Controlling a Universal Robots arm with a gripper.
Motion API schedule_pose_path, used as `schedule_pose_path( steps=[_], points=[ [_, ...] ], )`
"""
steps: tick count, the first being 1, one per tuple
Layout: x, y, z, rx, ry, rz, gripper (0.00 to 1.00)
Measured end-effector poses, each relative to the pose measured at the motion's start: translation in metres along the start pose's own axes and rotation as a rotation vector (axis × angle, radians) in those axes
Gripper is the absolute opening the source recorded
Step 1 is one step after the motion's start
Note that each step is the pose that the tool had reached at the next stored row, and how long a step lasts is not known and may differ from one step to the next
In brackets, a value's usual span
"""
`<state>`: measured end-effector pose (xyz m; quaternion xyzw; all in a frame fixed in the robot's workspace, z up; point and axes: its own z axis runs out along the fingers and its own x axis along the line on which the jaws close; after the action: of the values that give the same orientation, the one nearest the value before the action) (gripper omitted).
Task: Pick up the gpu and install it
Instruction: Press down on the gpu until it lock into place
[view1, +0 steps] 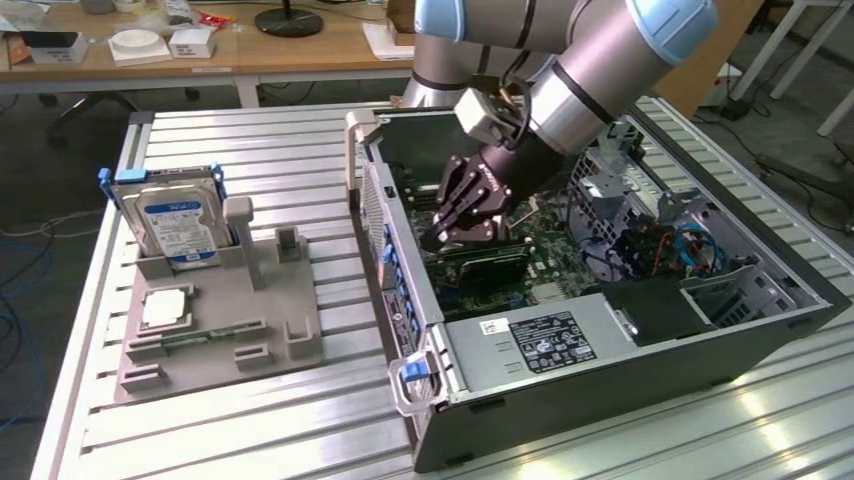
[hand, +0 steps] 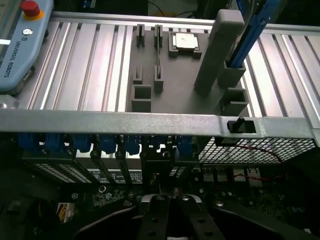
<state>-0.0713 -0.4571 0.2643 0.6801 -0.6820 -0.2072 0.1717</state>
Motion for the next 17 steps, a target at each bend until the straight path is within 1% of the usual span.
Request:
schedule_pose_path(
  steps=[3,5,6,7,8,9,10,11,17],
  points=[
    [-0.0007,0.0007,0.0007,0.0541,0.0008,-0.003,0.1],
    [-0.0011,0.0014,0.0013,0.0891,0.0012,-0.005,0.1],
    [-0.0013,0.0017,0.0017,0.1081,0.0015,-0.006,0.1],
    [-0.0016,0.0021,0.0021,0.125,0.0017,-0.007,0.1],
    [-0.0019,0.0025,0.0026,0.1413,0.0019,-0.008,0.1],
    [-0.0022,0.003,0.0032,0.1559,0.0019,-0.008,0.1],
    [-0.0025,0.0039,0.0042,0.1678,0.0021,-0.009,0.1],
    [-0.0025,0.0045,0.0048,0.1731,0.0021,-0.009,0.1],
    [-0.0025,0.0045,0.0049,0.1732,0.0023,-0.009,0.1]
  ],
)
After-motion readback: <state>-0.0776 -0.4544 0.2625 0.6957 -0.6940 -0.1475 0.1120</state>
